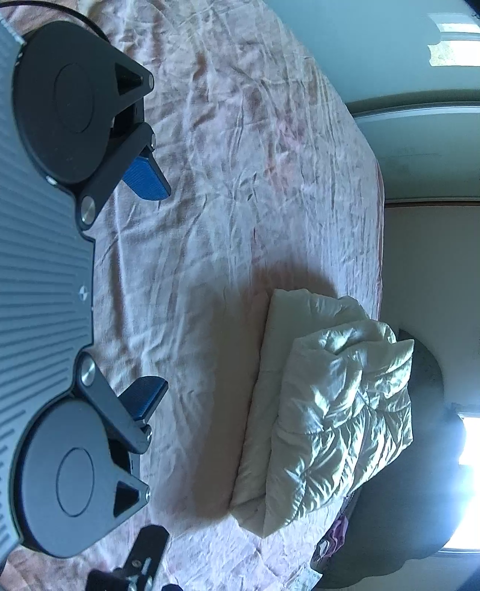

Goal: Fold small clothes

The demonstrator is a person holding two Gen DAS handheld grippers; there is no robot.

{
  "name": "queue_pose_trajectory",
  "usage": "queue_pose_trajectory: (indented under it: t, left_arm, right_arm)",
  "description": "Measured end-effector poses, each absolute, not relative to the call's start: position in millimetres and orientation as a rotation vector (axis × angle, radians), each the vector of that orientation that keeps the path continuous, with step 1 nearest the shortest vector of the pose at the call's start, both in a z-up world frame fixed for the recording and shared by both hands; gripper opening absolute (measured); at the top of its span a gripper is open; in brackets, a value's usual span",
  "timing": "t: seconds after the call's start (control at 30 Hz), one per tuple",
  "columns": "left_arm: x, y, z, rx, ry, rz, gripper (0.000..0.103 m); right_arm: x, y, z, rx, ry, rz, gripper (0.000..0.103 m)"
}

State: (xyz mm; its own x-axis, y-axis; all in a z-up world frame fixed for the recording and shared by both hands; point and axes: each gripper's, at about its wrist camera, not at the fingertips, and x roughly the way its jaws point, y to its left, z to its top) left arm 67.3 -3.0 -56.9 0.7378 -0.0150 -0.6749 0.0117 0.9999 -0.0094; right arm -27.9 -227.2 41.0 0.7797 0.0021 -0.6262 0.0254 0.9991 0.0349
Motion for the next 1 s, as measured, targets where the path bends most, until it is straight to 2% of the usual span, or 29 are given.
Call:
queue_pose_trajectory:
  t: [1.0]
  left_arm:
    - [65.3, -0.6, -52.5, 0.020, 0.756, -0.001, 0.103]
  right_arm:
    - [-30.8, -222.3, 41.5, 0.045, 0.716, 0.014, 0.103]
